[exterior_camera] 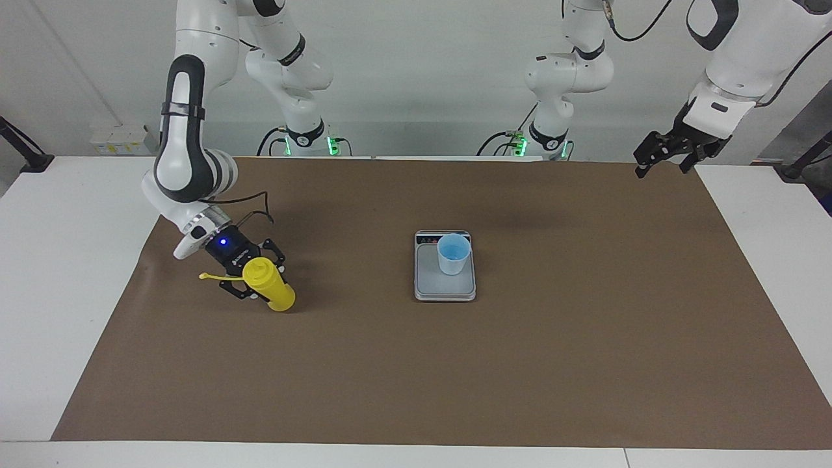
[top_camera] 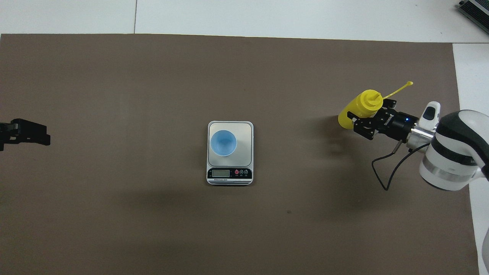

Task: Pour seasoning into cup on scale with both arms
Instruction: 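Grasp the yellow squeeze bottle with the right gripper, then lift the yellow bottle with the right gripper over the blue cup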

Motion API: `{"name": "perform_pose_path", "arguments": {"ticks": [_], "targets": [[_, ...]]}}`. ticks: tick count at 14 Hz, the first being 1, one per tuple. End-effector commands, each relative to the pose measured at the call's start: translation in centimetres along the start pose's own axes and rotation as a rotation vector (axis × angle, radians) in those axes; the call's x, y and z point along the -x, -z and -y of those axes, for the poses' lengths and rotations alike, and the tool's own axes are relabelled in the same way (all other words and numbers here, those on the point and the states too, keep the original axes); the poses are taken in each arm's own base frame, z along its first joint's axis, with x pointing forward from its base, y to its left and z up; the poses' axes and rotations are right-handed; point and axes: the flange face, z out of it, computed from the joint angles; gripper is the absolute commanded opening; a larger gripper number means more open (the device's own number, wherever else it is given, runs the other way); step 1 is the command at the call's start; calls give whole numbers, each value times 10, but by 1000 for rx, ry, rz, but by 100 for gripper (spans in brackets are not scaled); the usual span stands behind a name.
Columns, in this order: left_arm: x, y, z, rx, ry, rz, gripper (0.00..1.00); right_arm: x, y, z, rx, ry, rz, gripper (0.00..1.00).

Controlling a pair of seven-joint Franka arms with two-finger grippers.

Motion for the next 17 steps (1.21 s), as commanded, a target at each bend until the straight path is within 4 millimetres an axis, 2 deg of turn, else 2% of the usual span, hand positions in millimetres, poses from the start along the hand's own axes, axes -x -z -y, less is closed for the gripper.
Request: {"name": "perform_pose_path", "arguments": {"ticks": [1,9,11,13,17], "targets": [[6,2,3,16,5,-4,100,-34,-7,25,25,14,38,27],[6,2,2,16,4,-4,100,-113,-42,72,28,69,211,27],[6,2,2,16,4,-4,100,-123,-51,83,44,84,244,27],[6,2,3,16,5,-4,100,-134,-65,102,58,89,253,27],[6,2,2,16,4,-4,100,-147,-84,130,64,207,350,27]]}}
